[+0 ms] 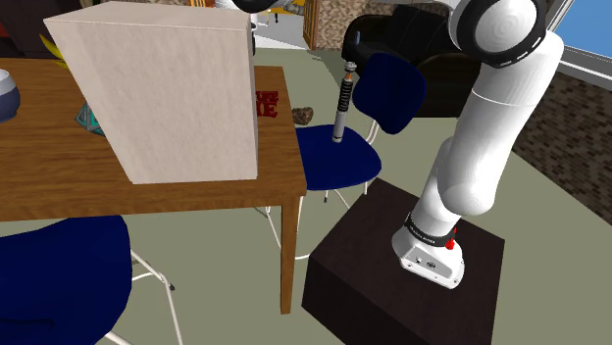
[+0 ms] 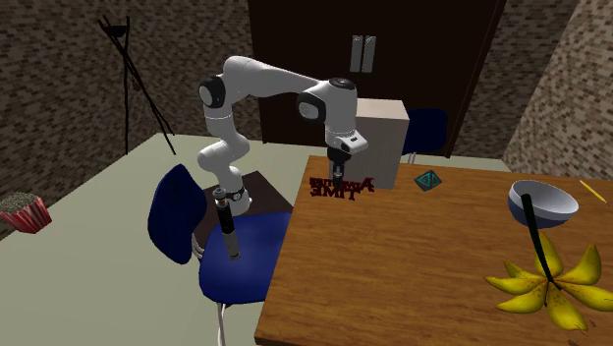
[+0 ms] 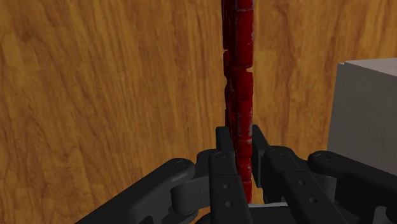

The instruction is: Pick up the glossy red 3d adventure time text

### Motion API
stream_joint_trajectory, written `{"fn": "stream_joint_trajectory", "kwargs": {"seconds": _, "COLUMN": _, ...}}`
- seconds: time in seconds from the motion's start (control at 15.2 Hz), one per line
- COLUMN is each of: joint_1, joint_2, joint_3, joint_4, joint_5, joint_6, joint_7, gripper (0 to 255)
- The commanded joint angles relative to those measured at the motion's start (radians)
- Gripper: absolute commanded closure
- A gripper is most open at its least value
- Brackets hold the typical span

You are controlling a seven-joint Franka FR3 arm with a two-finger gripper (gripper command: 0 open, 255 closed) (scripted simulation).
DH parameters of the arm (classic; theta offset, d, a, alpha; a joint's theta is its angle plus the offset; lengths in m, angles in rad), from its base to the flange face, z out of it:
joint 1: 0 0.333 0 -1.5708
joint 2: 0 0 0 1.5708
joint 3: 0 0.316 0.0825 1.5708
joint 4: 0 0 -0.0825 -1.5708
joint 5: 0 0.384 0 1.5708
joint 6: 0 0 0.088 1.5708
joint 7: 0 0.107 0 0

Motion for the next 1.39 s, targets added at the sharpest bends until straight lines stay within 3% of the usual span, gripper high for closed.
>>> {"fn": "stream_joint_trajectory", "kwargs": {"seconds": 0.0, "joint_1": 0.0, "joint_2": 0.0, "joint_3": 0.0, "joint_4": -0.001, "joint_5": 0.0, "joint_6": 0.0, "joint_7": 0.0, "gripper": 255}}
{"fn": "stream_joint_trajectory", "kwargs": {"seconds": 0.33, "joint_1": 0.0, "joint_2": 0.0, "joint_3": 0.0, "joint_4": 0.001, "joint_5": 0.0, "joint_6": -0.001, "joint_7": 0.0, "gripper": 255}}
{"fn": "stream_joint_trajectory", "kwargs": {"seconds": 1.32, "joint_1": 0.002, "joint_2": 0.047, "joint_3": 0.001, "joint_4": 0.266, "joint_5": -0.004, "joint_6": -0.219, "joint_7": 0.007, "gripper": 255}}
